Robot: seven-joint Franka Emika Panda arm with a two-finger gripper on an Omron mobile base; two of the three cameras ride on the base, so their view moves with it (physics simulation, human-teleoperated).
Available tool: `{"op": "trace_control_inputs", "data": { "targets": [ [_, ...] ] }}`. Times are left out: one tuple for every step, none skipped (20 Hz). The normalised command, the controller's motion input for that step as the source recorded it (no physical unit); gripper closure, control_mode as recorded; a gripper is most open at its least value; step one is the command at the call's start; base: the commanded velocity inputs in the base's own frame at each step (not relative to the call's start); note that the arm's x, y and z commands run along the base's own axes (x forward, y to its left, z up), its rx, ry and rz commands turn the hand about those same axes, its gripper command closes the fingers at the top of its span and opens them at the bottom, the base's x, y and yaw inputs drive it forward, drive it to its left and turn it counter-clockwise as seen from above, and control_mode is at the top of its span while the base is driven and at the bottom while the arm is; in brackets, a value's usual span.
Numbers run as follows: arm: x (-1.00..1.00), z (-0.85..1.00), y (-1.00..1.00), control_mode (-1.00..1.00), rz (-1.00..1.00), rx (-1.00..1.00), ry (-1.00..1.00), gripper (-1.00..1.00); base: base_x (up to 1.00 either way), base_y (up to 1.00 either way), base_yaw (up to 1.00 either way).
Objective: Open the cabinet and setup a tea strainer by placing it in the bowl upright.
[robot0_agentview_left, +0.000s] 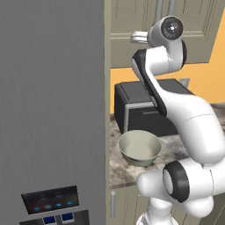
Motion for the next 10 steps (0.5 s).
{"op": "trace_control_inputs", "data": {
  "targets": [
    [0.63,-0.22,0.00,-1.00,0.00,0.00,-0.01,-1.00,0.00,0.00,0.00],
    [0.64,-0.25,0.00,-1.00,0.00,0.00,0.00,1.00,0.00,0.00,0.00],
    [0.66,-0.27,0.00,-1.00,0.00,0.00,0.00,1.00,0.00,0.00,0.00],
    [0.67,-0.28,0.00,-1.00,0.00,0.00,-0.01,1.00,0.00,0.00,0.00],
    [0.61,-0.29,0.00,-1.00,0.01,0.00,-0.05,1.00,0.00,0.00,0.00],
    [0.53,-0.29,0.00,-1.00,0.03,0.00,-0.09,1.00,0.00,0.00,0.00],
    [0.49,-0.32,0.00,-1.00,0.03,0.00,-0.15,1.00,0.00,0.00,0.00],
    [0.45,-0.31,0.00,-1.00,0.04,0.00,-0.16,1.00,0.00,0.00,0.00],
    [0.37,-0.29,0.03,-1.00,0.05,0.00,-0.19,1.00,0.00,0.00,0.00],
    [0.36,-0.25,0.08,-1.00,0.05,0.00,-0.18,1.00,0.00,0.00,0.00]
  ]
}}
